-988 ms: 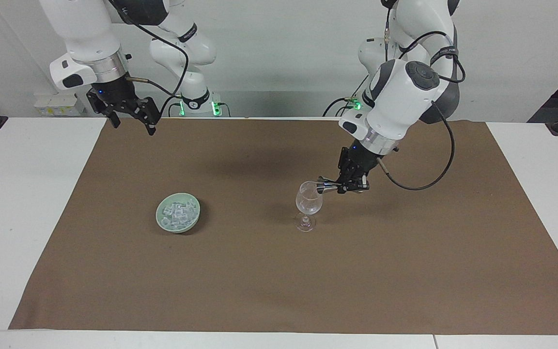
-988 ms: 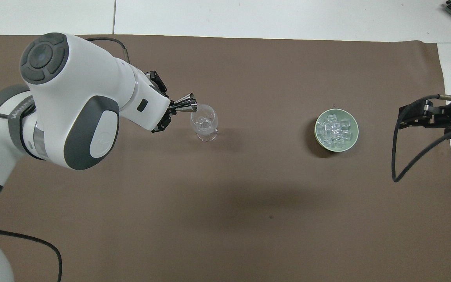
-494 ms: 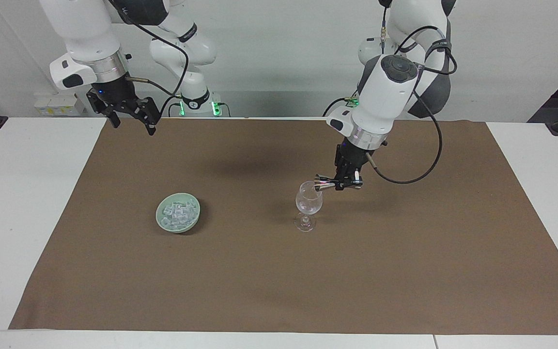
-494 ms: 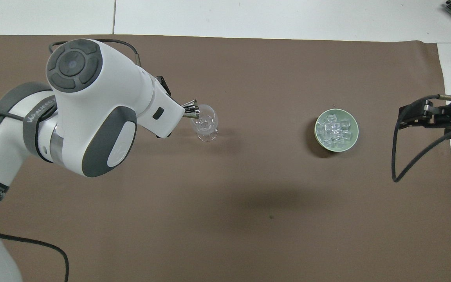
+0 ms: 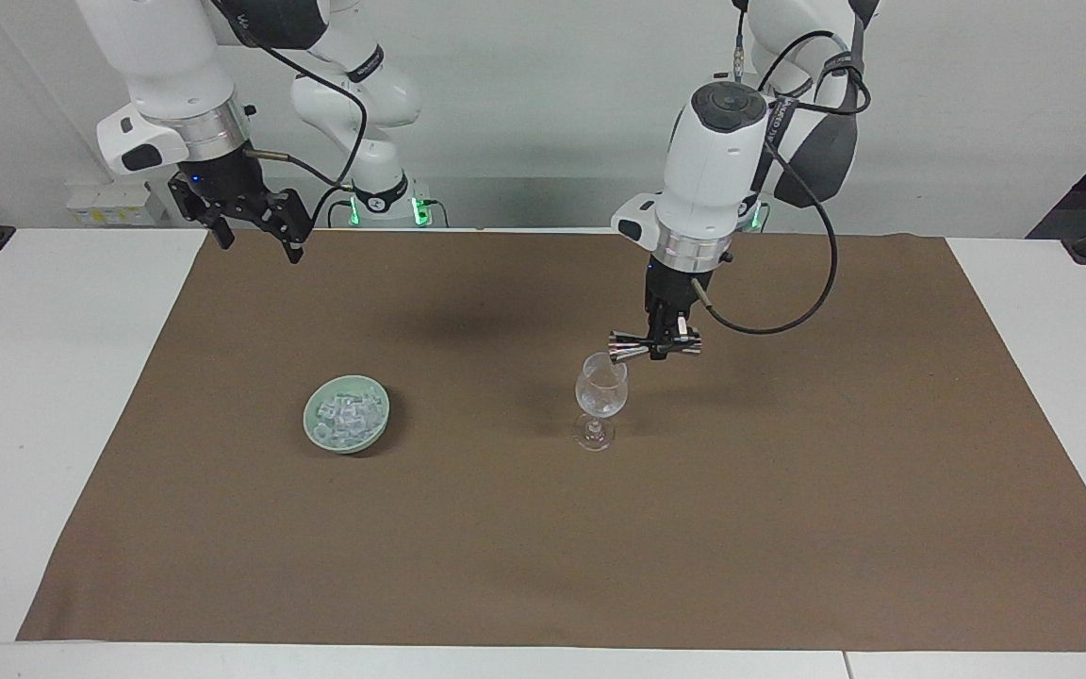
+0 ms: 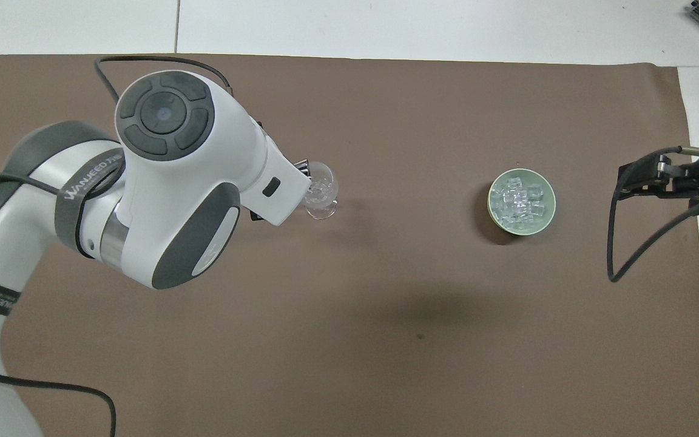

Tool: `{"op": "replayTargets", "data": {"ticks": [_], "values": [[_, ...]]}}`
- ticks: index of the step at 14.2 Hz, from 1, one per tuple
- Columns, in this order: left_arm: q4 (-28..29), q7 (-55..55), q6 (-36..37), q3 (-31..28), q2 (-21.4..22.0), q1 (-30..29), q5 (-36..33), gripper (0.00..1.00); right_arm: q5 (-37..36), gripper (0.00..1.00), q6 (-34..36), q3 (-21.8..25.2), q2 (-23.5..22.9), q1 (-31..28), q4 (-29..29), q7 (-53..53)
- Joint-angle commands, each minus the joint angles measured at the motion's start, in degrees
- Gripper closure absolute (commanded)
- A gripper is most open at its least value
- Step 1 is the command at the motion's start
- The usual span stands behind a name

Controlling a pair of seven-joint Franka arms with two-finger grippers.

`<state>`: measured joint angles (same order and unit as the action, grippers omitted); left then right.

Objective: Pour wine and add ice with both arms
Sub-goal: 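Tilt the metal cup over the wine glass with the left gripper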

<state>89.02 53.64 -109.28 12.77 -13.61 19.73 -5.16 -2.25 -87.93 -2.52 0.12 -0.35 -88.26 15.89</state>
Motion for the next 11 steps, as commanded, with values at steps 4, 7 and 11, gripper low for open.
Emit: {"op": "replayTargets", "data": {"ticks": [4,7,11], "values": [[-3.2,-3.1,4.9,-0.9,-1.3,2.9,-6.5,1.00,1.4,0.00,0.6,-0.1,-0.6,-0.8,1.1,-1.5],[-5.2,-3.1,7.5,-0.9,-2.6,3.1,-7.8,1.00,1.4,0.00,0.6,-0.1,-0.6,-0.8,1.1,-1.5],[-6.2,-5.6,8.2,-0.7,-3.1,2.9,-5.1,1.00,1.5,0.00,0.6,-0.2,-0.5,-0.4,1.0,-1.5]]}}
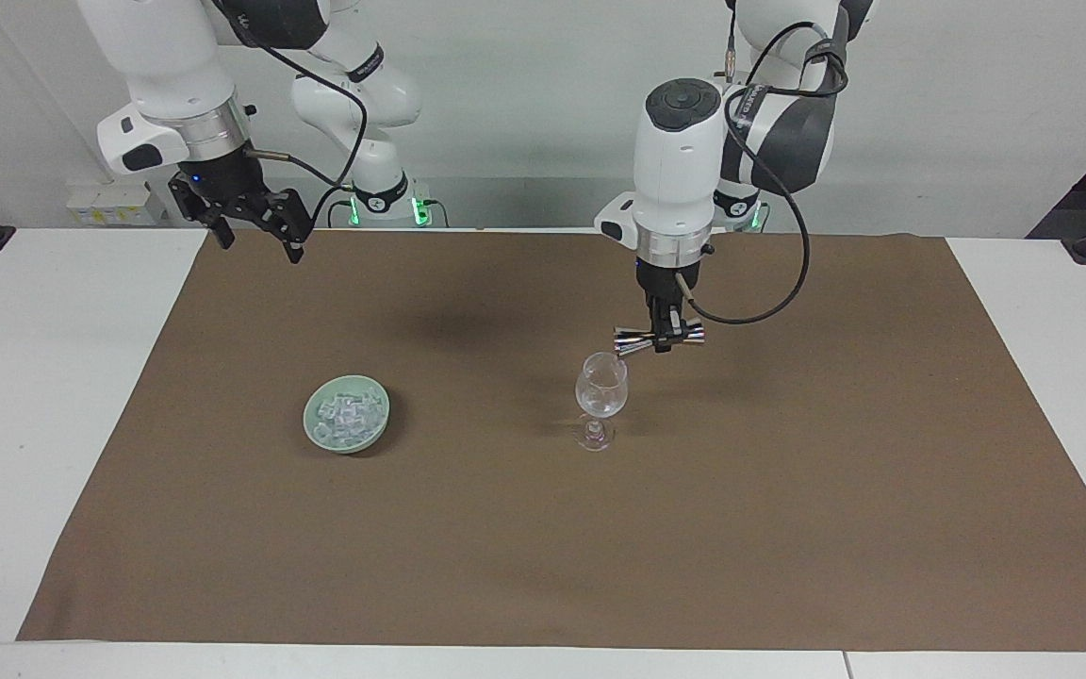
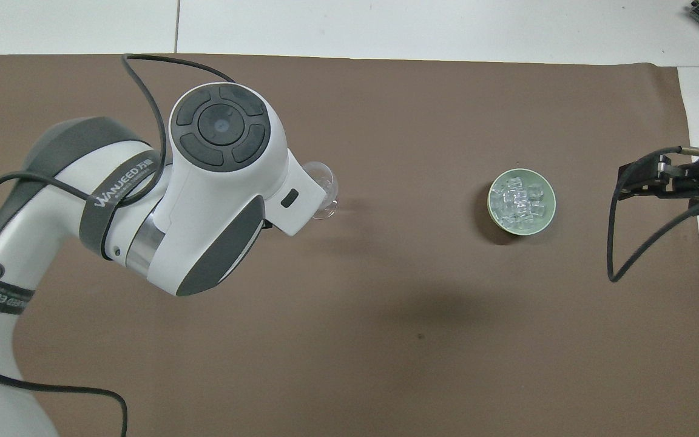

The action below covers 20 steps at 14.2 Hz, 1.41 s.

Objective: Pour wine and add ice with both arms
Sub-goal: 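Carry the metal cup back away from the glass with the left gripper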

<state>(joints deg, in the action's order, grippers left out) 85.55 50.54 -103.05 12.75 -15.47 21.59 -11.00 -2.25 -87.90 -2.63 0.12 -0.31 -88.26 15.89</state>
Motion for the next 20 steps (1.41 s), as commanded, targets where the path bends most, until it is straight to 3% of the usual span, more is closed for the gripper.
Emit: {"op": "replayTargets", "data": {"ticks": [1,6,11,15,20], "values": [[-2.8,-2.5,1.6,-1.2,-1.2,0.6,4.5,1.00,1.5,0.00,0.6,-0.1,-0.5,-0.6,1.0,-1.5],[-3.6,2.1,1.2,-1.1,-1.5,-7.6,18.4,1.00,1.5,0.00,-0.8,0.0,-0.6,-0.6,1.0,-1.6],[-3.4,21.8,2.1,-1.1,-3.7,-20.2,40.0,1.00,1.5,0.00,-2.3,0.1,-0.6,-0.8,0.2,-1.8],[-2.4,41.8,8.3,-1.0,-7.4,-32.6,51.8,1.00,1.4,0.00,-7.4,0.2,-0.6,-0.8,-3.6,-1.7],[-0.7,62.5,16.6,-0.8,-16.2,-47.7,66.0,1.00,1.3,0.00,-17.7,0.2,-1.0,-0.7,-13.2,-2.3]]}}
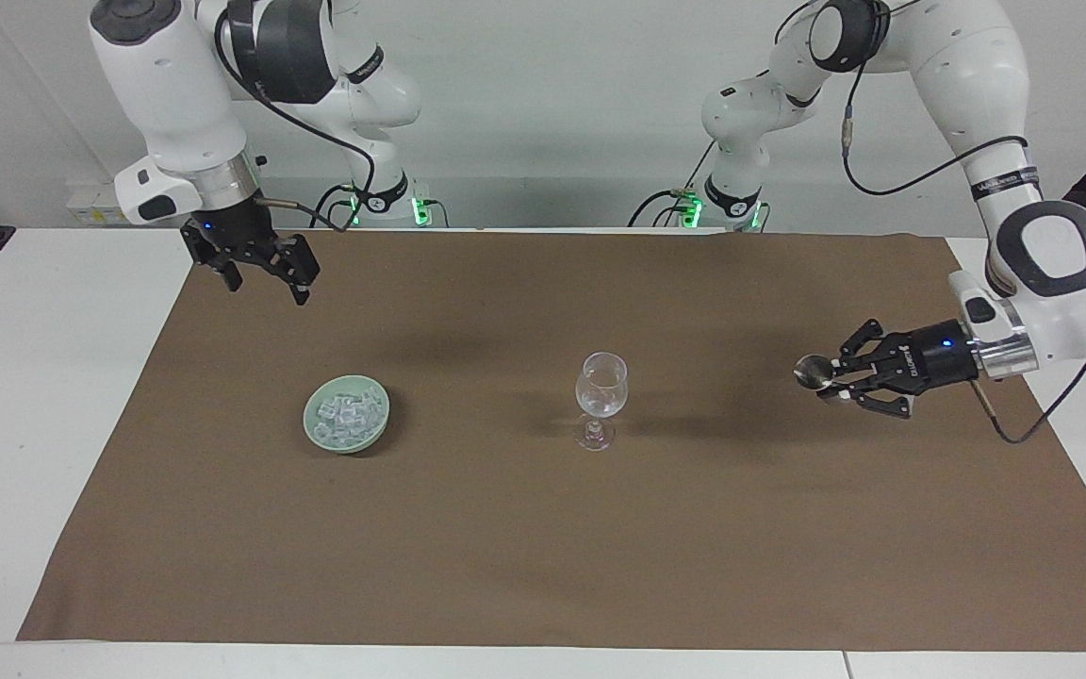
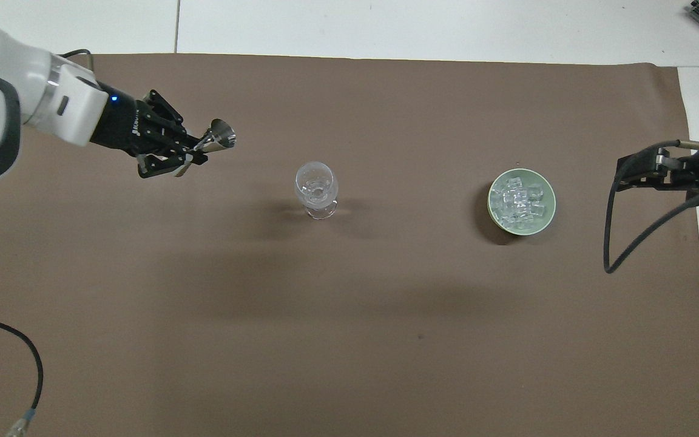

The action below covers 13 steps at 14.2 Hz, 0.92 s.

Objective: Pour wine and add ice with both arms
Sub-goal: 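Carry the metal cup back away from the glass with the left gripper, then lower the cup with the left gripper while the right gripper grasps the bowl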

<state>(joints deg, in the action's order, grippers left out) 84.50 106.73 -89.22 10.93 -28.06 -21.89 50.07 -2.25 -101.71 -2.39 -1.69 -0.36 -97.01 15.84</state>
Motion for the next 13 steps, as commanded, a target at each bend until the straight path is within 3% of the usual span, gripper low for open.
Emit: {"op": "replayTargets", "data": {"ticks": [1,4,6,13], "values": [[0.5,9.3,4.6,1.1,-5.6,-6.6,5.6,1.00,1.3,0.00,-5.4,-0.1,-0.1,-0.6,-6.0,-2.6],[0.6,14.6,7.1,1.4,-12.7,-13.1,8.4,1.00,1.3,0.00,-11.9,-0.1,-2.8,-0.3,-9.7,-7.2],[0.6,15.3,8.4,1.5,-14.6,-16.1,8.6,1.00,1.3,0.00,-17.1,-0.2,-3.7,0.4,-12.2,-7.0],[1.9,22.7,11.2,2.1,-20.1,-20.0,13.2,1.00,1.2,0.00,-23.4,-0.9,-8.0,1.5,-15.3,-7.2]]}}
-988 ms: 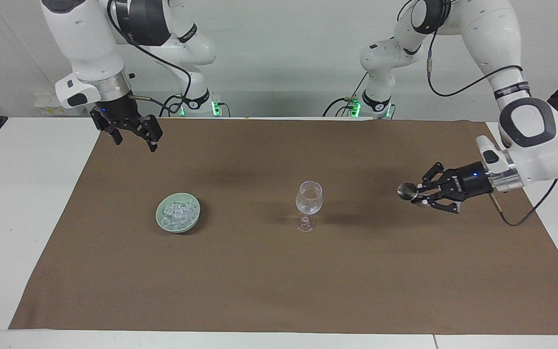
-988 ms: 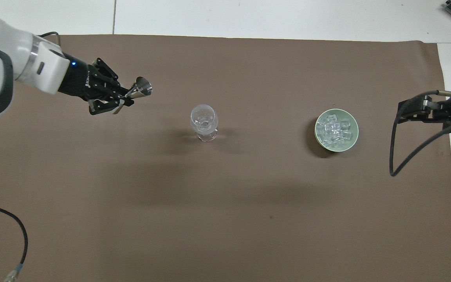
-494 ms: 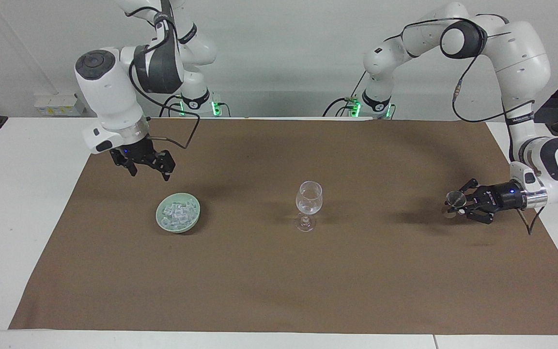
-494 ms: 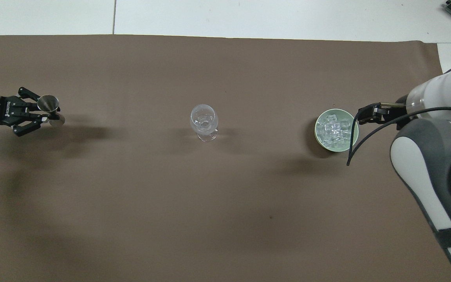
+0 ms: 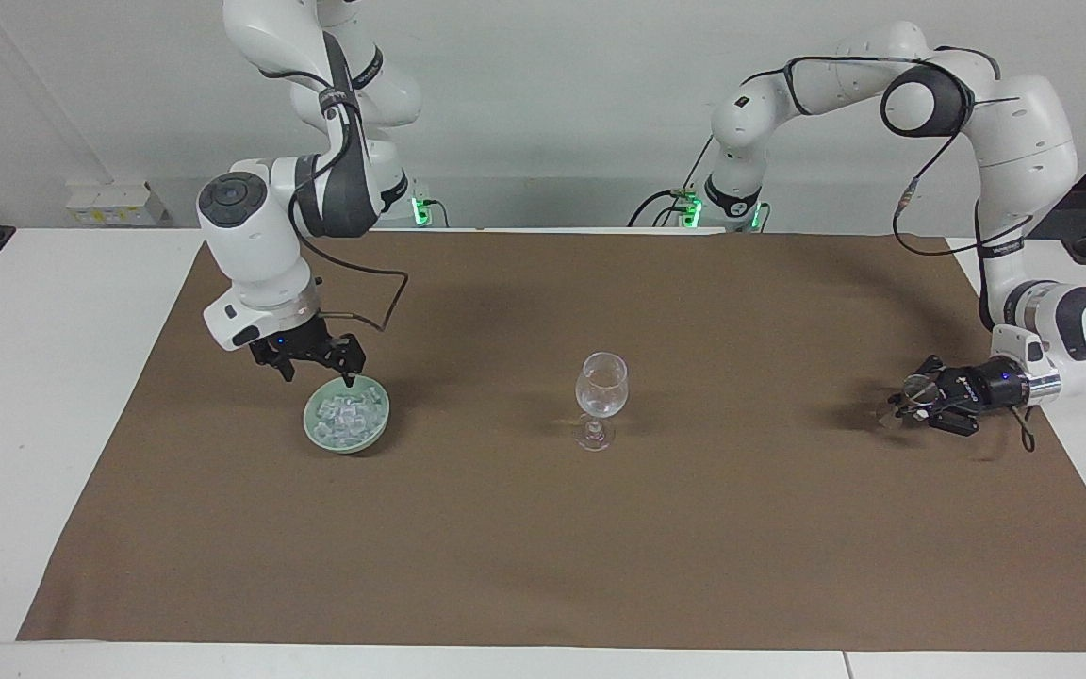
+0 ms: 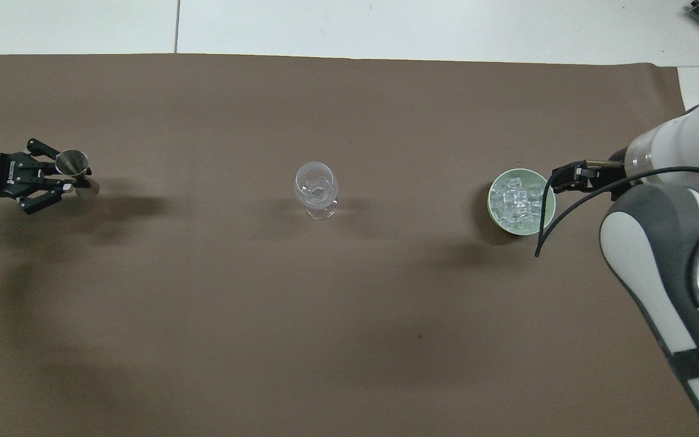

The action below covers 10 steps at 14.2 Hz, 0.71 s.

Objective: Pour wine and add ice with both arms
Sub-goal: 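Lower the cup with the left gripper while the right gripper grasps the bowl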

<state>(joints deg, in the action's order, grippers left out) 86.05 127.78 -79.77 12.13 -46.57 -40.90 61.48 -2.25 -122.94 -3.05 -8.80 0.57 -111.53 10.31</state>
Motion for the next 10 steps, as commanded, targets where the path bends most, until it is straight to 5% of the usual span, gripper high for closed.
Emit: {"op": "replayTargets", "data": {"ticks": [1,6,10], "values": [[0.5,1.7,1.7,0.8,-1.7,-1.2,1.9,1.00,1.2,0.00,-3.2,-0.2,-1.8,0.6,-0.8,-1.3],[2.6,4.1,2.2,0.8,-1.9,-1.3,2.9,1.00,1.2,0.02,-5.7,-0.2,-5.9,1.4,-0.7,-0.1],[2.5,4.9,2.3,0.7,-3.2,-1.3,2.6,1.00,1.2,0.18,-5.7,-0.2,-5.9,1.5,-1.0,0.1]]}}
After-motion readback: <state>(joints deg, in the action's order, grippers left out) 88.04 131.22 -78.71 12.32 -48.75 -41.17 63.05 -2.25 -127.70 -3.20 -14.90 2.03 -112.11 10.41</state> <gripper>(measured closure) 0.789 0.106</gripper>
